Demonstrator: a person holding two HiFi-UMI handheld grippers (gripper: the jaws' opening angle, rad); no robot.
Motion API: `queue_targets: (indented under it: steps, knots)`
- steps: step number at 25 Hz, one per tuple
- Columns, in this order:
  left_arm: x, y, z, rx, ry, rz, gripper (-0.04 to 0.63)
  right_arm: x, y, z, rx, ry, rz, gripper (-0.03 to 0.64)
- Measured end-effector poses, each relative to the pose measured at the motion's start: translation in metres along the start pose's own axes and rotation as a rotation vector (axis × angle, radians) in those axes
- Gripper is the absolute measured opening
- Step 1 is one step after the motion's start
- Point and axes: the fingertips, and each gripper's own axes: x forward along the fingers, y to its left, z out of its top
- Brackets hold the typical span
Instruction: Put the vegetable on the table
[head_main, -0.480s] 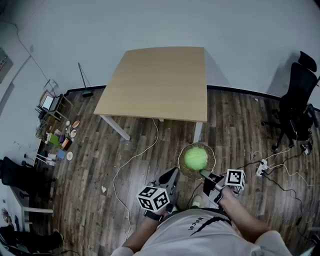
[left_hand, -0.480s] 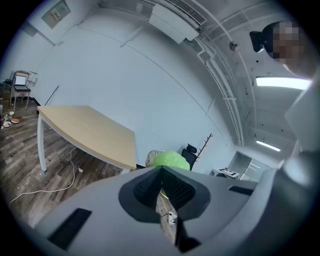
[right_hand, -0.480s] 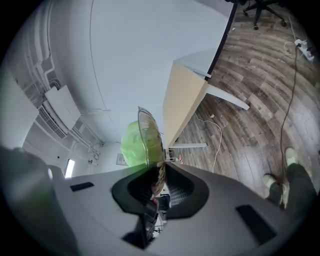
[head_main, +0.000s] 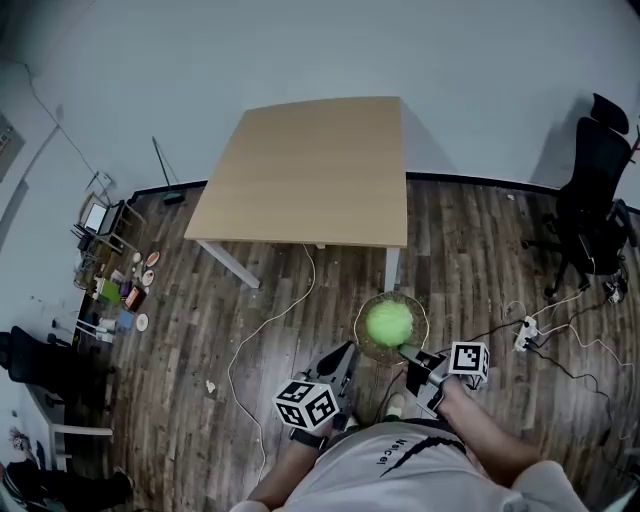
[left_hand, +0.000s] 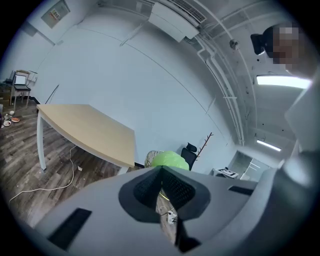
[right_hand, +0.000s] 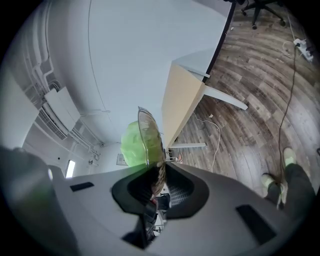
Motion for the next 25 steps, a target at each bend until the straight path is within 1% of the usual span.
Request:
queue_targets:
  steps: [10,16,25]
  knots:
    - [0.031,-0.017,-0.002,0.011,-0.011,0.0,0.012,-0.016,-0.013,0.03,0.0,-0.004,-0.007,0.048]
    - [0.055,-0.028,-0.005,0.017,-0.001,-0.003,0.012,-0.025,-0.017,0.055,0.0,-0.008,0.011,0.048]
    - [0.103,-0.015,0.011,0.007,0.016,-0.019,0.012,-0.017,-0.026,0.101,0.022,-0.04,-0.016,0.048]
